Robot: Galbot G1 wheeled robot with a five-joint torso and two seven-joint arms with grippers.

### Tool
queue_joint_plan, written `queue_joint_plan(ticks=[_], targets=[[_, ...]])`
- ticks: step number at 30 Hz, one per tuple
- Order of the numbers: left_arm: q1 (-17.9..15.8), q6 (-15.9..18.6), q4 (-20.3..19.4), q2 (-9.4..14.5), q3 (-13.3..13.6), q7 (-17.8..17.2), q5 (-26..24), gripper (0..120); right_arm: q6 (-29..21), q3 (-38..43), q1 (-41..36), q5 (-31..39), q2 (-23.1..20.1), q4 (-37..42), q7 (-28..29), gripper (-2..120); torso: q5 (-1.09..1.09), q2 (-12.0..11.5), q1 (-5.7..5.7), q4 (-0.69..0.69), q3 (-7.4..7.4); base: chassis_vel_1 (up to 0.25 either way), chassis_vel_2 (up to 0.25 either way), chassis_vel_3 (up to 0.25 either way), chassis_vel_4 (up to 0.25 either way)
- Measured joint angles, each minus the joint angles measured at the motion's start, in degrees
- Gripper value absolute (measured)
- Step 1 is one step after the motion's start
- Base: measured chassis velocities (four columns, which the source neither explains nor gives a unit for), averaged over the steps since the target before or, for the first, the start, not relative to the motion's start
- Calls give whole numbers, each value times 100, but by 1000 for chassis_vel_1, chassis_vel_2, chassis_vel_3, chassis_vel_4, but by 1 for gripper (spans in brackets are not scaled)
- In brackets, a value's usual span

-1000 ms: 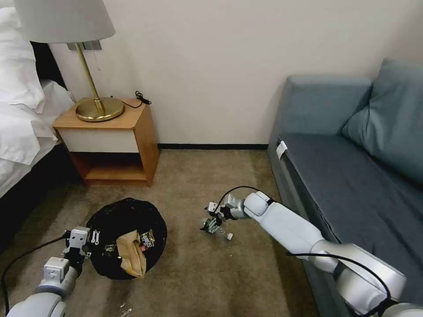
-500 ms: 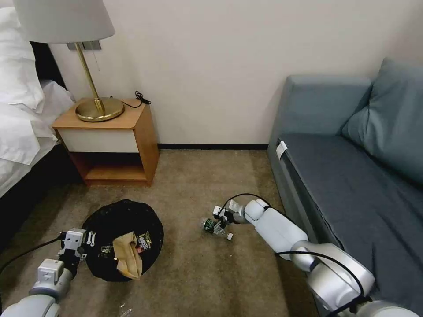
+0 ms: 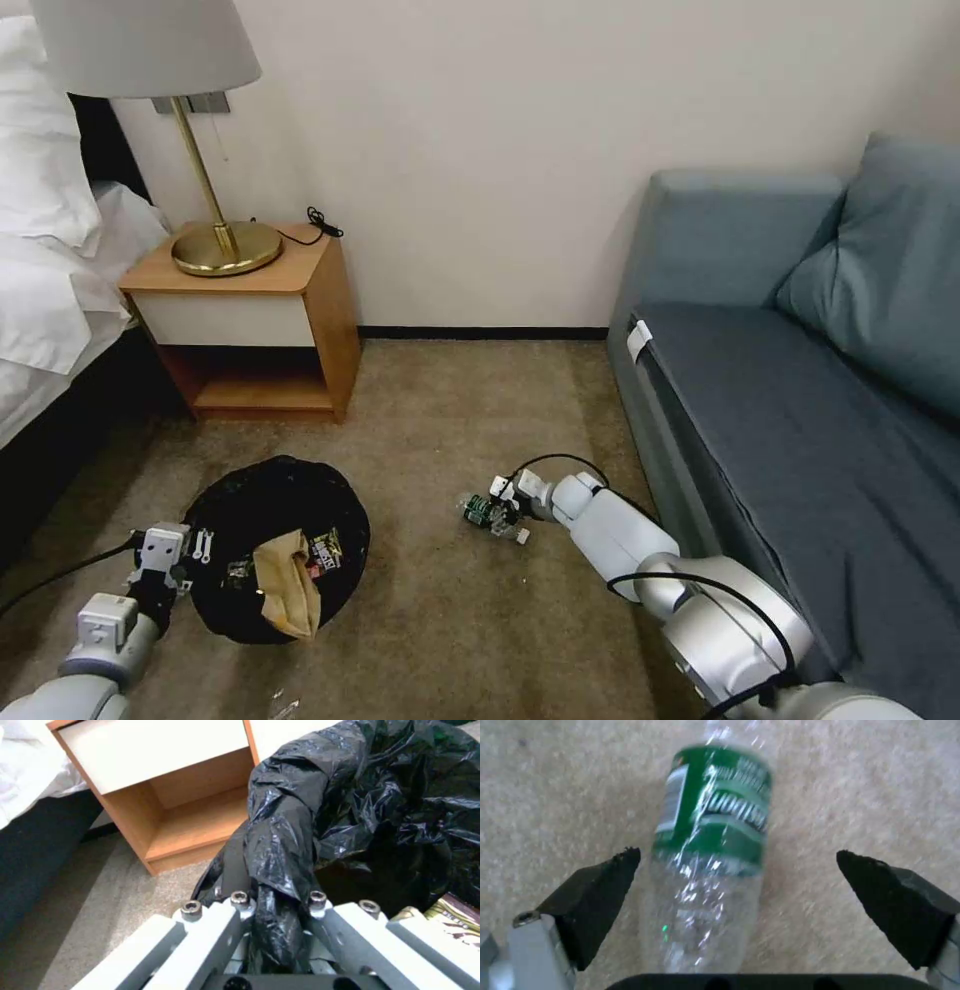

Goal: Pick up the trash bin, then pick up the garbage on the floor and place it into the trash bin.

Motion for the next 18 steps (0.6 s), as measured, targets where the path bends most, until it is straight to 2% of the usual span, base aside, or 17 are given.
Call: queue_joint_plan(ticks=[8, 10, 18], targets=[[21, -52, 1, -56, 43, 2, 53, 4, 20, 186, -322, -239, 26, -115, 308, 98, -2, 1, -1, -2, -1, 0, 0, 0, 0], [37, -101, 32, -70, 44, 9, 65, 4, 51, 312, -378, -282, 49, -146, 323, 90, -6, 5, -2, -5, -4, 0, 0, 0, 0], [61, -142, 60, -103, 44, 17, 89, 4, 84, 387, -370, -320, 46, -189, 273, 75, 0, 5, -2, -1, -2, 0, 0, 0, 0]])
